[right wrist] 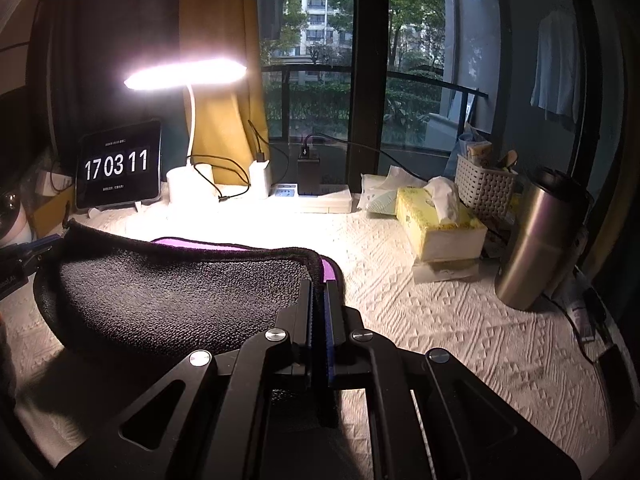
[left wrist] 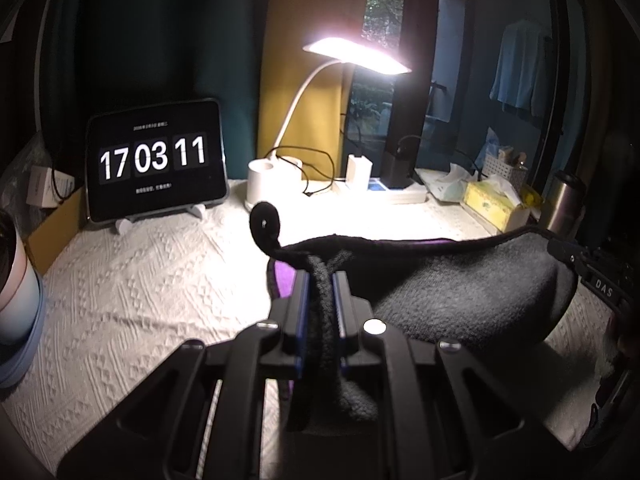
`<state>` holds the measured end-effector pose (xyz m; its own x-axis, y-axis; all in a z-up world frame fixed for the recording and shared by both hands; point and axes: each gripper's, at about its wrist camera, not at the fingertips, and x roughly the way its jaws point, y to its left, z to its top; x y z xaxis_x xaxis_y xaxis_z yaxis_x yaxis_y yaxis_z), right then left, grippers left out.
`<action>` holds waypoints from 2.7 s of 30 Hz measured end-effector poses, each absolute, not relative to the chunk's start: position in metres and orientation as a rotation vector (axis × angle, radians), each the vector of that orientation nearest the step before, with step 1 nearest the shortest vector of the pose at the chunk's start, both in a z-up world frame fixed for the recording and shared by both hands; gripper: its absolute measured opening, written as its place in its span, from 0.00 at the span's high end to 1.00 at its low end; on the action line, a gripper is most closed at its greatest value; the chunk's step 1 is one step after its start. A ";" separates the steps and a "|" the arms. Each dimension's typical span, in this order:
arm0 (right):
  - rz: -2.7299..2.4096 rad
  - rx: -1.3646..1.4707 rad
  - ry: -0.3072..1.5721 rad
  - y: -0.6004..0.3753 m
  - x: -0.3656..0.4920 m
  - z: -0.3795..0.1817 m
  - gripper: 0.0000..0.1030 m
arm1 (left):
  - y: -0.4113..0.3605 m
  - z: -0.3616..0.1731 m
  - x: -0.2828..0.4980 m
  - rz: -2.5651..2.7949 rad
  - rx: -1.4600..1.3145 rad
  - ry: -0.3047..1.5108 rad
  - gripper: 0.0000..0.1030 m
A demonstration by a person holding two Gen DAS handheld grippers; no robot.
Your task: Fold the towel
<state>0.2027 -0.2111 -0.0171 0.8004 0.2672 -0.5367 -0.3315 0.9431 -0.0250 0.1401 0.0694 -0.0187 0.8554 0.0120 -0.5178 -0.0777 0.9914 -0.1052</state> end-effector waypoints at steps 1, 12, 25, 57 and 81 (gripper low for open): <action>0.322 -0.121 0.554 -0.210 0.204 -0.017 0.95 | 0.070 -0.018 0.142 0.047 -0.122 0.541 0.88; 0.318 -0.139 0.523 -0.203 0.228 -0.014 0.95 | 0.073 -0.016 0.162 0.033 -0.097 0.505 0.88; 0.308 -0.164 0.503 -0.197 0.253 -0.016 0.95 | 0.075 -0.016 0.189 0.022 -0.049 0.481 0.88; 0.303 -0.202 0.592 -0.173 0.325 -0.057 0.95 | 0.097 -0.059 0.259 0.034 -0.057 0.609 0.88; 0.274 -0.258 0.821 -0.164 0.359 -0.094 0.95 | 0.123 -0.097 0.303 0.004 -0.215 0.885 0.79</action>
<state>0.3594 -0.1641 -0.0935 0.6500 0.1392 -0.7470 -0.3370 0.9339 -0.1192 0.3026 0.1230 -0.0966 0.6350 -0.0854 -0.7678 -0.0916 0.9785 -0.1846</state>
